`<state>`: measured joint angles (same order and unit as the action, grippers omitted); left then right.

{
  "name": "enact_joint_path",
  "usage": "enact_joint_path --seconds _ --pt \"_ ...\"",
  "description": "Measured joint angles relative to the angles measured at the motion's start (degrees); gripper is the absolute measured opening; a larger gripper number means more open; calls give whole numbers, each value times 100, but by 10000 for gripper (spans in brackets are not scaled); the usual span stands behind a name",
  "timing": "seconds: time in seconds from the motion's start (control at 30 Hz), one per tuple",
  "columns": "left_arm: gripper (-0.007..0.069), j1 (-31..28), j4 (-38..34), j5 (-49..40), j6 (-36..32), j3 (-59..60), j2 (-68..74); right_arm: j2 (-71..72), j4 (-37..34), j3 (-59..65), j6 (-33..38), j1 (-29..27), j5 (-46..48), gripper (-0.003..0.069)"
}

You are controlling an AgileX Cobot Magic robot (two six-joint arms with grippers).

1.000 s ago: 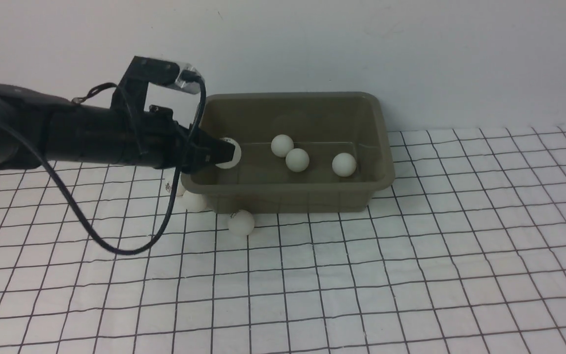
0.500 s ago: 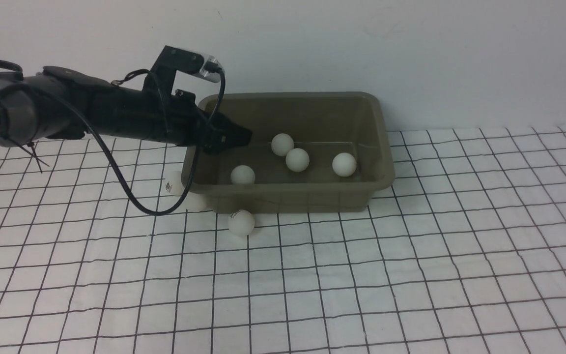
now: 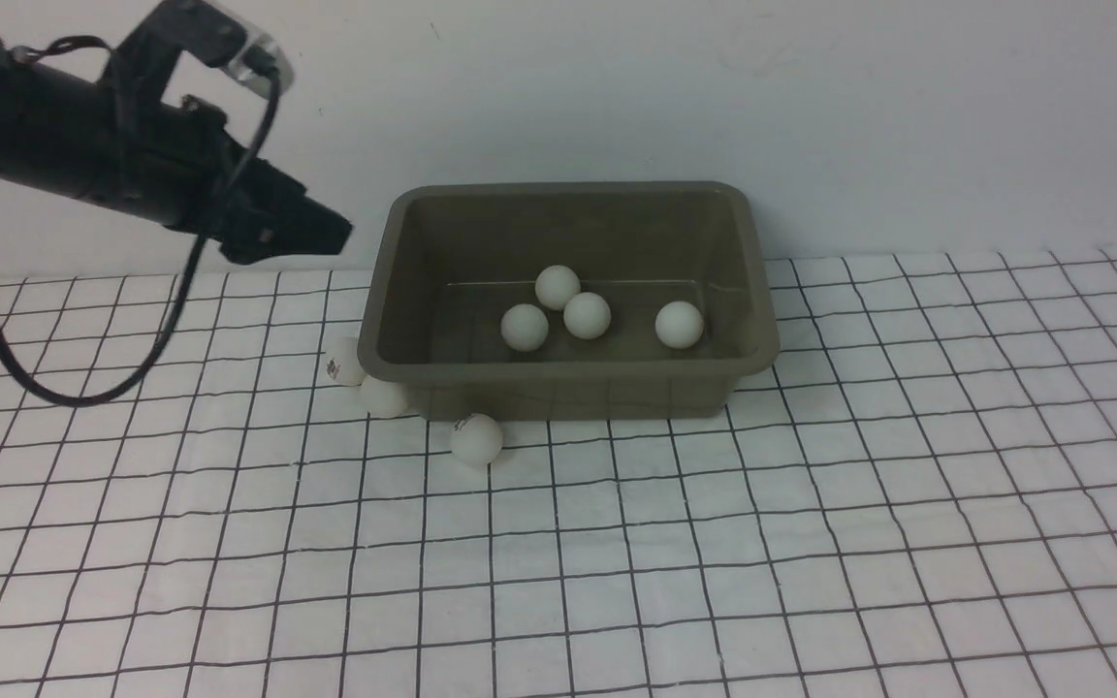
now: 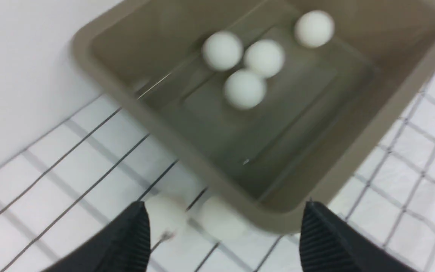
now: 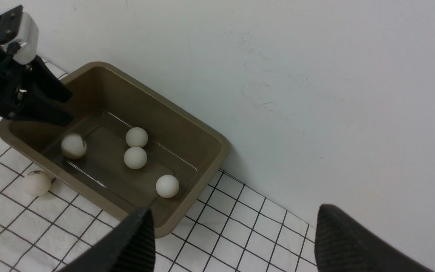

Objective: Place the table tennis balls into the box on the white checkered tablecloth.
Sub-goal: 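Reach for and grasp a ping pong ball on the table beside the basket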

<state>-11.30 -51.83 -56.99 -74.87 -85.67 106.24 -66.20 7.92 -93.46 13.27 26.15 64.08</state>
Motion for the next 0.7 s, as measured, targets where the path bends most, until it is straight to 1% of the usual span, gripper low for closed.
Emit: enact_joint_path --seconds 0.1,0.17,0.37,0.53,0.7 --pt "478 -167 0 28 -529 0 252 0 -72 0 0 0 -38 514" --pt "478 -182 0 52 -1014 0 479 0 -148 0 0 0 -45 514" --pt "478 -177 -74 465 -1959 0 1181 0 -331 0 7 0 -52 514" --pt "478 -177 -659 662 -2698 -2 1520 0 -341 0 110 0 -67 514" --pt "478 -143 -1191 772 -3105 -2 1699 0 -354 0 113 0 -78 514"
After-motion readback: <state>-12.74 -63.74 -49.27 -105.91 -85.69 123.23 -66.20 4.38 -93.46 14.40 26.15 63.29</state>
